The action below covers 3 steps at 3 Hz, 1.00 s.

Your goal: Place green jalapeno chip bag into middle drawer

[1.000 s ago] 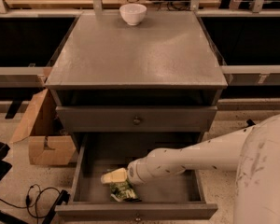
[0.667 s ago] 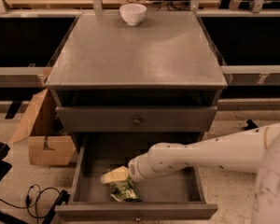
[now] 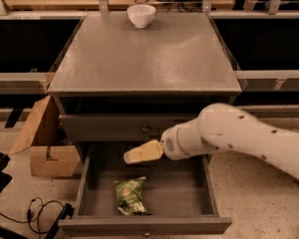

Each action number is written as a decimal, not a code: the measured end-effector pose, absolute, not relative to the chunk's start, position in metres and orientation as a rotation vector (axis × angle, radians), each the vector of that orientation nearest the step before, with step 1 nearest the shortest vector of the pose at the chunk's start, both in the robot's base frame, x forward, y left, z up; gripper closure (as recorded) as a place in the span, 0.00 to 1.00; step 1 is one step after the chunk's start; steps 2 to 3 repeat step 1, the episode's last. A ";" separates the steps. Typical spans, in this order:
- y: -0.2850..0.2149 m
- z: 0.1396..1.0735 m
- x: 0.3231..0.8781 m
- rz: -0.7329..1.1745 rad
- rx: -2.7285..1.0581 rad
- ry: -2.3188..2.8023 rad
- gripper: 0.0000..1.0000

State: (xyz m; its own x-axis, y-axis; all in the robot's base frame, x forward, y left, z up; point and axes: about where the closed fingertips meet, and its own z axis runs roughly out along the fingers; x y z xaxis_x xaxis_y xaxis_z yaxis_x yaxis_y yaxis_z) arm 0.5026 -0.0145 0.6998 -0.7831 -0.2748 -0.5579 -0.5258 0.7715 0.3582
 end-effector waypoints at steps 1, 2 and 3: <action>-0.086 0.778 0.492 0.614 -0.528 2.474 0.00; -0.086 0.778 0.492 0.614 -0.528 2.474 0.00; -0.086 0.778 0.492 0.614 -0.528 2.474 0.00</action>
Offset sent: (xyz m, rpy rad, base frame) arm 0.0000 0.0000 0.0000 0.0000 0.0000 0.0000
